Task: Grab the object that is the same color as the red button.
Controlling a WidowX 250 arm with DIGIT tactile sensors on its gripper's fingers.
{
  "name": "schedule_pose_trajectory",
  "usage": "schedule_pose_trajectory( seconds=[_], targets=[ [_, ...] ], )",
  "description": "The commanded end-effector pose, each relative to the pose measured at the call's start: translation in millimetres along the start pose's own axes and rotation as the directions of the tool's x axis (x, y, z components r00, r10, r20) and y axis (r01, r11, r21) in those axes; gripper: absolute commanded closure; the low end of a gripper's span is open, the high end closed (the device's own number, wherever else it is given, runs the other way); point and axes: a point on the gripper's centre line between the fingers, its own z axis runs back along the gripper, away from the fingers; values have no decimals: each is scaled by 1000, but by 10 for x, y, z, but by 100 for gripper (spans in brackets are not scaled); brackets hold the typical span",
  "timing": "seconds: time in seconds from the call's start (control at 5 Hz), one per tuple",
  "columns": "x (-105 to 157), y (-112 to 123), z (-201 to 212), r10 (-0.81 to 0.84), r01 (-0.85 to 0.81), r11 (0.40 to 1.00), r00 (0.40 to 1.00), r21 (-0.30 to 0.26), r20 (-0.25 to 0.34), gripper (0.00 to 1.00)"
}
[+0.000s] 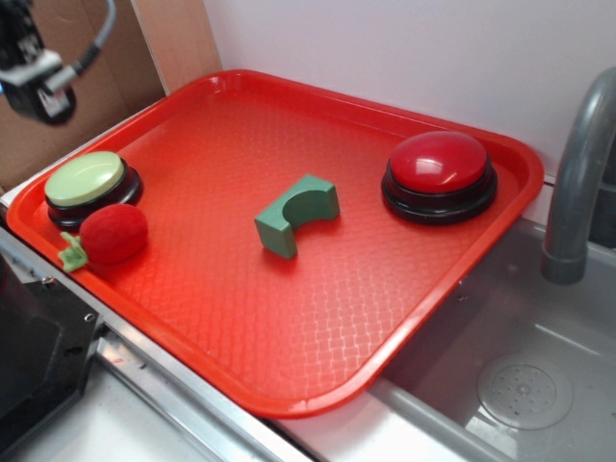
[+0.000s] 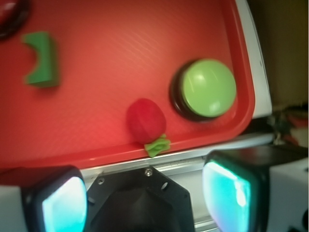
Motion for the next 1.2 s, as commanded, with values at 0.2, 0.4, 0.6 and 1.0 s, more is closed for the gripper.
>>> schedule_pose_trajectory(
  seconds=[0.2,0.4,0.6,1.0],
  targets=[
    [109,177,-821,185,-186,980,983,67,13,0],
    [124,198,-1060,212,-213,976,977,37,30,0],
    [168,127,-1294,197,-195,980,980,-46,40,0],
    [141,20,-1363,230,-225,971,972,-84,54,100]
  ],
)
